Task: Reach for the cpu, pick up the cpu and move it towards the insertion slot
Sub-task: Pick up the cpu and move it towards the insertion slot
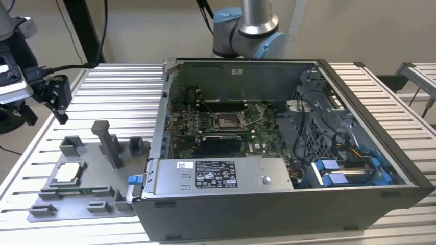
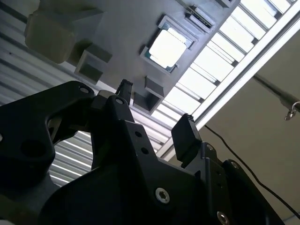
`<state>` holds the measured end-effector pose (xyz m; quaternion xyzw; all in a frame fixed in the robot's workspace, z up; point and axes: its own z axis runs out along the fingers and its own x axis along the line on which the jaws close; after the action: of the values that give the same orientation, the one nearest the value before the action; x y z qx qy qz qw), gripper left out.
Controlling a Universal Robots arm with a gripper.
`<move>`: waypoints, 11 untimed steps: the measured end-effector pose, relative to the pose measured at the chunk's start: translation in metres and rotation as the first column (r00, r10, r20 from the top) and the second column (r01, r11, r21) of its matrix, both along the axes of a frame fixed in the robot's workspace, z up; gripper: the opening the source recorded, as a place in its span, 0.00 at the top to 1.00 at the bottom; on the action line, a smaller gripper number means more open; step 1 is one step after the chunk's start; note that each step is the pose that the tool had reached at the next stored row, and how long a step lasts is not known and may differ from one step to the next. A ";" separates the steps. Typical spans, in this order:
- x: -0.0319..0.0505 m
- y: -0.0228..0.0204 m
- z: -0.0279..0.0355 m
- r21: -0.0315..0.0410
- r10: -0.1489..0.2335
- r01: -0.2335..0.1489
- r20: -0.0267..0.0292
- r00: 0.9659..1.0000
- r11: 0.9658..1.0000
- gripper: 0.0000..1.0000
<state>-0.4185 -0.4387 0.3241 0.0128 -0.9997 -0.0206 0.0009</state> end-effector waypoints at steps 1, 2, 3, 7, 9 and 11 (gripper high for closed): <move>0.0000 0.0000 -0.0009 0.000 0.000 0.000 0.000 1.000 1.000 0.00; 0.0000 0.0000 -0.0019 0.000 0.000 0.000 0.000 1.000 1.000 0.00; -0.0001 0.0000 -0.0030 0.000 0.000 0.000 0.000 1.000 1.000 0.00; -0.0005 0.0000 -0.0070 0.000 0.000 0.000 0.000 1.000 1.000 0.00; -0.0005 0.0000 -0.0090 0.000 0.000 0.000 0.000 1.000 1.000 0.00; -0.0006 0.0000 -0.0108 0.000 0.000 0.000 -0.001 1.000 1.000 0.00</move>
<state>-0.4191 -0.4387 0.3134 0.0127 -0.9997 -0.0206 0.0013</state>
